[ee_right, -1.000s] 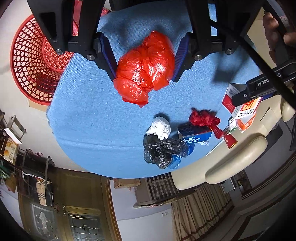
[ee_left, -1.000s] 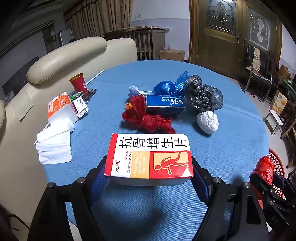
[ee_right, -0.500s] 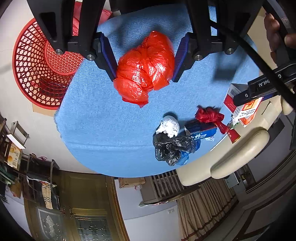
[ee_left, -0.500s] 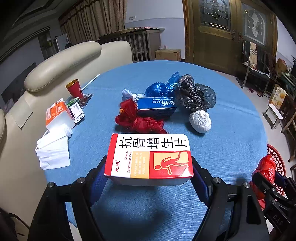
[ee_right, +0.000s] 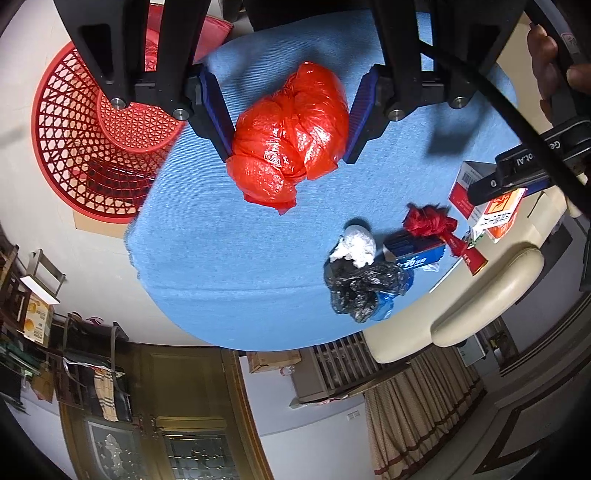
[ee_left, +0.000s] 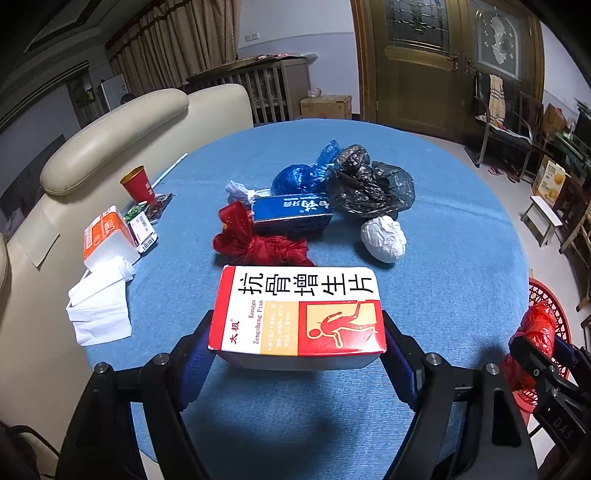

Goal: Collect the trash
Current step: 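Lift and carry the red bag and medicine box toward the red basket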

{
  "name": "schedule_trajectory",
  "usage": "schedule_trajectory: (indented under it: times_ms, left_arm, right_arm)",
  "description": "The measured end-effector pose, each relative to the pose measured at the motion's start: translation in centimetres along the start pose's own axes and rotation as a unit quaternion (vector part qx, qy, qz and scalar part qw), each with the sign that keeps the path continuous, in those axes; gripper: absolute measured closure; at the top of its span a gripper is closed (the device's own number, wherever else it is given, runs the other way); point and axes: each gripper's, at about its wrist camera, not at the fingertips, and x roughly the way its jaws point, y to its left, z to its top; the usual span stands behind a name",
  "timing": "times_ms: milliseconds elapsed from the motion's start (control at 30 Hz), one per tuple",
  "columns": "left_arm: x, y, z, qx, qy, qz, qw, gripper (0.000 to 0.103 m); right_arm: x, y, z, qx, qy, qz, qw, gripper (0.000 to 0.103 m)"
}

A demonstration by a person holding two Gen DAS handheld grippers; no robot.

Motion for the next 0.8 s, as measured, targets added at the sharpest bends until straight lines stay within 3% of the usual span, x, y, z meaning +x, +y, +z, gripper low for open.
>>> schedule_trajectory:
  times_ms: [533,800]
  left_arm:
    - [0.6,-3.9,0.2,0.036,0.005,-0.015,0.9992,0.021]
    - [0.4,-8.9,0.7,0.073,-0.003,-0.076,0.9944,0.021]
  right_arm:
    - [-0.9,-5.7,-0.7,0.052,-0.004,-0.035,0.998,0.042]
    - [-1.4,-11.0,-1.7,0.090,0.002,-0.077,0.993,0.042]
